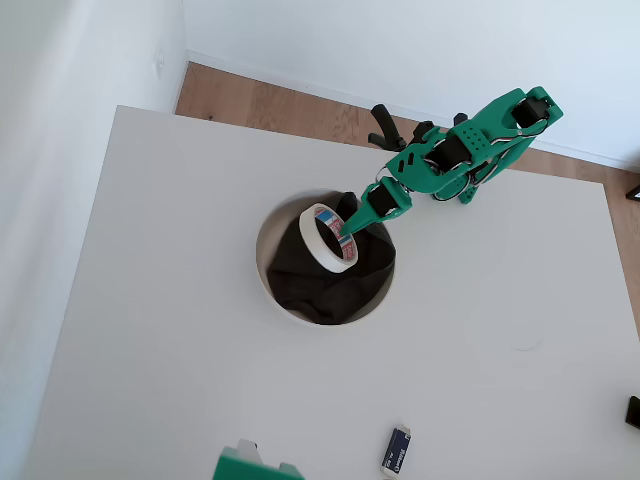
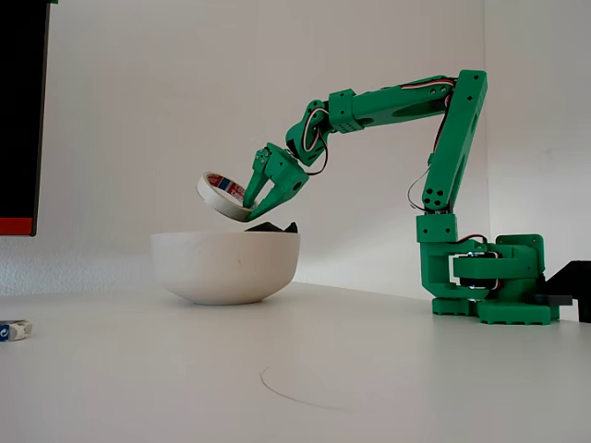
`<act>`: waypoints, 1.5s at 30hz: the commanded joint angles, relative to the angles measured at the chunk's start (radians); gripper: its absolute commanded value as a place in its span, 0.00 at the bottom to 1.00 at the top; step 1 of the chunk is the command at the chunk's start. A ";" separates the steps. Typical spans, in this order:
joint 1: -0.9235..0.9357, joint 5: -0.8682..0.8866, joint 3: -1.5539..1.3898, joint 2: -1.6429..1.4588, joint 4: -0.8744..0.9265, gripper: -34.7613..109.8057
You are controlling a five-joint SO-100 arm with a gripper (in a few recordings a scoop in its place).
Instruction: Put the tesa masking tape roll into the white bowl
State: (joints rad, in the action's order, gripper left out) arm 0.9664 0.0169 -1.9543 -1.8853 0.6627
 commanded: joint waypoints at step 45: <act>-0.219 0.095 0.189 -0.322 0.227 0.18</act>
State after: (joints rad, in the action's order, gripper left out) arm 0.8283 0.0997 -1.8484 -2.0141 0.7915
